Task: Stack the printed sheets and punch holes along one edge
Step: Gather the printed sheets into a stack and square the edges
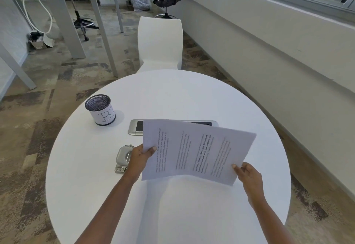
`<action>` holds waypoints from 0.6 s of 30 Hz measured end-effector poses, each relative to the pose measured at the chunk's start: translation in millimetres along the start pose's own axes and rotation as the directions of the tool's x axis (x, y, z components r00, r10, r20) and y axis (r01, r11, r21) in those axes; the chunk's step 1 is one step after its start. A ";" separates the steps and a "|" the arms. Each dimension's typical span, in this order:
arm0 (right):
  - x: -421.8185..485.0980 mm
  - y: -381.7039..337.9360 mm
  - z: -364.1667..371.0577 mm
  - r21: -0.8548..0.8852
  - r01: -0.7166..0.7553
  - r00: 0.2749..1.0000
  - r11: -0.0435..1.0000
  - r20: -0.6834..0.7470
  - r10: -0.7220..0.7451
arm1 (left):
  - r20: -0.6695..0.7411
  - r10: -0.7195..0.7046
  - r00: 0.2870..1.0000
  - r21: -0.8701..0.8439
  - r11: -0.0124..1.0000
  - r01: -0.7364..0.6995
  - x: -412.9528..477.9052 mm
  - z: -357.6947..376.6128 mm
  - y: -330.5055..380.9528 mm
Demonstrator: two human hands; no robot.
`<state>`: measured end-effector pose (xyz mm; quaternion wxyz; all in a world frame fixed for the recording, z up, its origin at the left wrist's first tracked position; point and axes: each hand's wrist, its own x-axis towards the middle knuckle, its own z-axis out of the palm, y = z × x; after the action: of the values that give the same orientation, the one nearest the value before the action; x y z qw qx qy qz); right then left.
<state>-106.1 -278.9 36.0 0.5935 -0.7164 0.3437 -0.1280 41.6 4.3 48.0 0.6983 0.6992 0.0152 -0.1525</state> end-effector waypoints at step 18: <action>-38.7 9.2 67.0 0.372 -0.588 0.789 0.718 0.460 0.407 | -0.248 -0.503 0.828 -0.531 0.785 0.317 -37.4 72.3 -37.8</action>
<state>-97.9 -203.4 18.5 0.8198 -0.4279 0.3714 0.0832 -16.7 -58.6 21.6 0.7779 0.5044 0.3399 -0.1579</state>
